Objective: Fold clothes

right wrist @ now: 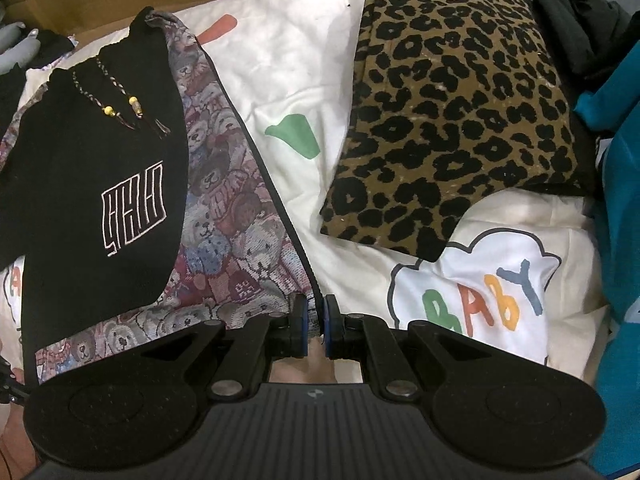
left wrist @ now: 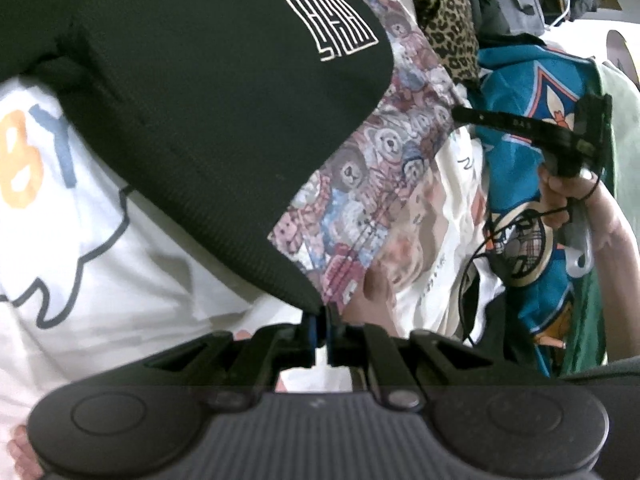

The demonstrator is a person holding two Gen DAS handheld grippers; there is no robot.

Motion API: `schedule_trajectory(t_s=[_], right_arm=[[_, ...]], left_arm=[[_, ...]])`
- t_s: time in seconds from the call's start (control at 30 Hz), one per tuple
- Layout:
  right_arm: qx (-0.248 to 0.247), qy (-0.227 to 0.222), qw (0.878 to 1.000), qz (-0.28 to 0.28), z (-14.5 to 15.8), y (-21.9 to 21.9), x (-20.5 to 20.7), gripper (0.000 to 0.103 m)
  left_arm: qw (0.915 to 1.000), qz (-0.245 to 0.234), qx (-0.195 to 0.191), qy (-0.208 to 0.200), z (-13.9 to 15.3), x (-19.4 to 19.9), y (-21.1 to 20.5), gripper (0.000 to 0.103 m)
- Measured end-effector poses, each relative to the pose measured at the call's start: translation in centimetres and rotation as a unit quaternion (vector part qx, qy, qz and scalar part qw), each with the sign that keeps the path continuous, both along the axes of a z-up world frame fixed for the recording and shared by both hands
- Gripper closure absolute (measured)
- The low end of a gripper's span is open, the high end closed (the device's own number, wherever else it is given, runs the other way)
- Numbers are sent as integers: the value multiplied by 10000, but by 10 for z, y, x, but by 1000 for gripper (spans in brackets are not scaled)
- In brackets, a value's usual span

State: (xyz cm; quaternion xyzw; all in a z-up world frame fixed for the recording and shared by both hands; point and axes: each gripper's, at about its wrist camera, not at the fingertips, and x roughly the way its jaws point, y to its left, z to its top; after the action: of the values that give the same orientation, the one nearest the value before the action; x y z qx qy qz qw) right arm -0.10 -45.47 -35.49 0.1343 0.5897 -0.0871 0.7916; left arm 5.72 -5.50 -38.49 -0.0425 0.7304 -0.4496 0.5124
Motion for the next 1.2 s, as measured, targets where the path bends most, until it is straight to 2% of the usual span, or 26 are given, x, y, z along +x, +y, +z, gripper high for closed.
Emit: schedule_trajectory(t_s=[0.17,0.33,0.47,0.53,0.63,0.77,0.93,0.97,1.0,1.2], right_arm=[[-8,23,9999,-112,-6,-4,0,98],[-47,137,9998,-145,-37,-1,-4,97],[-121,91,9998,-142,-41,1,-6,97],[-228,80,9996,-123,-39,2,-6,93],[-335,25,9992,-218,-31,-3,-9,86],[-281,-208,9989,-302,-18,-1,-8,84],[-142,-557,9976,-391,-1,3,-5,78],[-115,-626,9971,-409,3,4,-5,72],[-87,-696,9966,-427,6,5,-4,68],[223,-978,9941,-424,17,21,5,67]], left_arm=[[10000,-24,51,-14,-10,-2,2,99],[9991,-37,418,-67,-34,-9,2,99],[9985,-104,536,-55,-36,-15,4,99],[9983,-144,549,-98,-32,-13,6,97],[9984,-90,512,-218,-21,-7,10,89],[9985,59,363,-397,-5,7,11,72],[9960,385,207,-782,24,30,20,68],[9951,439,204,-864,29,35,23,64],[9934,518,246,-990,35,42,27,63],[9791,1098,711,-1559,54,85,68,62]])
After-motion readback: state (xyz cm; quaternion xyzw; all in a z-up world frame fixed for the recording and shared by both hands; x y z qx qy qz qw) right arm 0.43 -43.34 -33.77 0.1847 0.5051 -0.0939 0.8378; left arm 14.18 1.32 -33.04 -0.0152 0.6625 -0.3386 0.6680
